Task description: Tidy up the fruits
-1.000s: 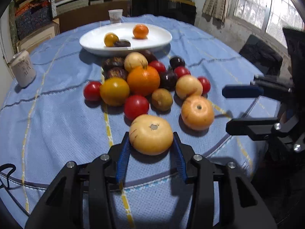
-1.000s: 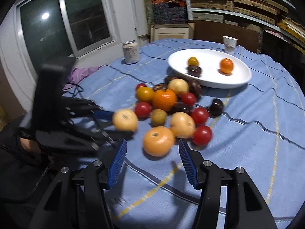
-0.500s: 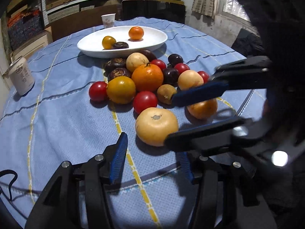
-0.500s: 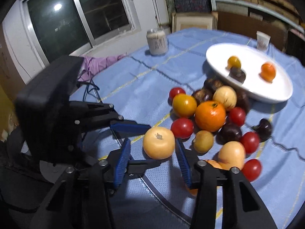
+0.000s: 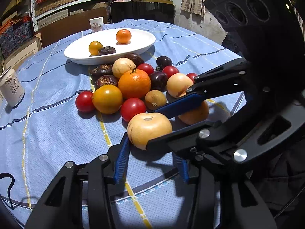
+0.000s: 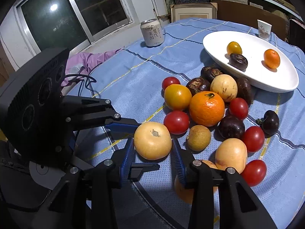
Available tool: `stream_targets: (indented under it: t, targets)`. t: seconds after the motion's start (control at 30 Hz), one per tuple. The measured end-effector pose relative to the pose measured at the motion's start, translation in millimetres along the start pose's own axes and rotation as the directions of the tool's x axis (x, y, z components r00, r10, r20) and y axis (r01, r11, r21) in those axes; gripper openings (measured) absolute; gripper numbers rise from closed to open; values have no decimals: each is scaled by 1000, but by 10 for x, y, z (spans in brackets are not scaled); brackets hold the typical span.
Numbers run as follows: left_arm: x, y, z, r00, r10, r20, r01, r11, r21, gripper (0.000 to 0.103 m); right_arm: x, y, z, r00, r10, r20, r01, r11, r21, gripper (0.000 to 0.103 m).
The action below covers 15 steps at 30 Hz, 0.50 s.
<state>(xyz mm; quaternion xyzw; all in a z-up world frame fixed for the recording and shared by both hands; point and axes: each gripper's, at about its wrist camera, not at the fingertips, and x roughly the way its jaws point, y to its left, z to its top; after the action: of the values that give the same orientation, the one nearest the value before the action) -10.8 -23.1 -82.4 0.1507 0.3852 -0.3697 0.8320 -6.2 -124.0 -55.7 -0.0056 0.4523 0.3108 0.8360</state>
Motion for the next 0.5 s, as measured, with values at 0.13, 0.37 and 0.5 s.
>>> stream_targets:
  t: [0.13, 0.37, 0.5]
  targets:
    - [-112, -57, 66, 1000, 12, 26, -12, 1000, 14, 44, -128, 19, 22, 1000, 2, 18, -2, 1000, -13, 40]
    - [-301, -113, 405, 996, 50, 72, -54, 997, 63, 44, -466, -35, 261, 997, 7, 73, -5, 1000, -21, 40]
    - [-367, -109, 723, 991, 68, 111, -79, 992, 95, 44, -672, -129, 449, 994, -11, 113, 14, 1000, -24, 40]
